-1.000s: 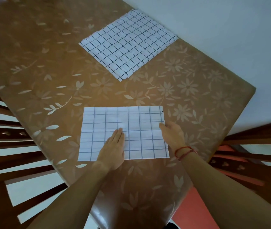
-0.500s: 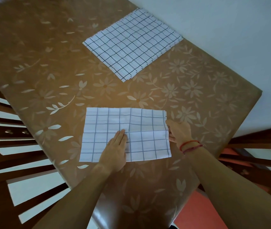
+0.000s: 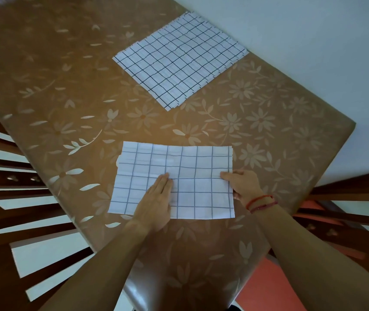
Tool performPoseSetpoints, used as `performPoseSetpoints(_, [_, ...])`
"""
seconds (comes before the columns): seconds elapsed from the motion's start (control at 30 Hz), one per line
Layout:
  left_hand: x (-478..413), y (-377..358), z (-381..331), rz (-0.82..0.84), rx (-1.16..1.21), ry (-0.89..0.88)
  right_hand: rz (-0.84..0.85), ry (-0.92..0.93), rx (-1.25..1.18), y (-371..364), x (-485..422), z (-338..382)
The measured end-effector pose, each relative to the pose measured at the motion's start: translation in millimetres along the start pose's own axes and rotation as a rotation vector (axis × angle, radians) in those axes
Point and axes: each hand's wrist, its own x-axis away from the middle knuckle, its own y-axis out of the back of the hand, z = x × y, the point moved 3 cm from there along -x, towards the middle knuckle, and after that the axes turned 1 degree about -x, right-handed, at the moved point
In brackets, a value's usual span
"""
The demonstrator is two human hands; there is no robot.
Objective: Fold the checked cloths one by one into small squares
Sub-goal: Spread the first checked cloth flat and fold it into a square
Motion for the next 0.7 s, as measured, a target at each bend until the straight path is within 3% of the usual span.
performPoseSetpoints(0.2, [7, 1, -16, -0.027, 0.034, -0.062, -0.100, 0.029, -0.104, 11, 13, -21])
performPoseSetpoints(0.37, [21, -7, -22, 0.015, 0.022, -0.088, -0.086, -0.103, -0.272, 11, 31, -36])
performPoseSetpoints(0.53, [38, -11, -27, 0.018, -0.015, -0.048, 0.091, -0.309, -0.439, -2, 61, -56])
performPoseSetpoints(0.7, [55, -19, -17, -0.015, -0.025, 0.019, 0.347, -0.335, -0.369, -8, 95, -64])
